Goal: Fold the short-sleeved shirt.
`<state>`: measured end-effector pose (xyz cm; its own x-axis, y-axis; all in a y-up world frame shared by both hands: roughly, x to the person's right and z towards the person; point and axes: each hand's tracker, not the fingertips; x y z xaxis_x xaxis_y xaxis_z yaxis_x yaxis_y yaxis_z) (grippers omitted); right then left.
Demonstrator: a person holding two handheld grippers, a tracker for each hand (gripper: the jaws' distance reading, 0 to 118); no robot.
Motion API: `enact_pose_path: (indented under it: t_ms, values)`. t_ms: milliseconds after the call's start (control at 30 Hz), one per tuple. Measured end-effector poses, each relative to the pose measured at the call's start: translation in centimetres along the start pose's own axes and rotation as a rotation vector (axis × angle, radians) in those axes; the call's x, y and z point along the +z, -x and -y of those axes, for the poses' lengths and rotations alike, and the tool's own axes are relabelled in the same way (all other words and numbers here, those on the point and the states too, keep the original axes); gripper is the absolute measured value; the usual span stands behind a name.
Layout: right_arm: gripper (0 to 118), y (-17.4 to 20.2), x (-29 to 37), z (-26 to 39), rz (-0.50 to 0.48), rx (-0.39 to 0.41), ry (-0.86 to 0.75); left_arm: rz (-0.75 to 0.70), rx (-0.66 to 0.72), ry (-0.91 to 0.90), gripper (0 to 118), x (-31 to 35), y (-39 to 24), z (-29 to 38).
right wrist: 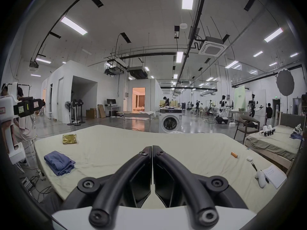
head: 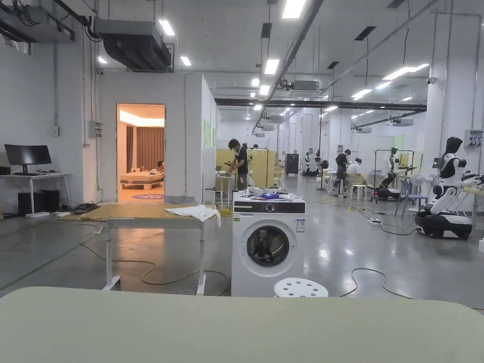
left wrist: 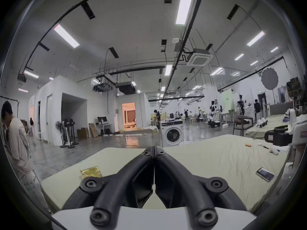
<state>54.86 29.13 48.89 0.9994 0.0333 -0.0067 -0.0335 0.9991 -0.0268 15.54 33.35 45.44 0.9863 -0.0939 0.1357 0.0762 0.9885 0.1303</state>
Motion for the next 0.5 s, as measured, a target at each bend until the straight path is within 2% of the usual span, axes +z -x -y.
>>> enact_pose_path:
  t_ms: [133, 367, 467, 500]
  values:
    - [0, -0.6, -0.1, 0.3, 0.002, -0.057, 0.000, -0.018, -0.051, 0.009, 0, 0.1, -0.8, -0.5]
    - [0, -1.1, 0.0, 0.5, 0.020, -0.108, -0.003, -0.012, 0.000, 0.008, 0, -0.1, -0.4, -0.3]
    - [3, -1.2, 0.2, 0.5, 0.013, -0.129, -0.005, -0.003, 0.027, 0.027, 0, -0.4, -0.4, 0.0]
    - [10, -1.2, 0.2, 0.5, 0.012, -0.131, -0.006, -0.001, 0.040, 0.038, 0, -0.4, -0.3, 0.1]
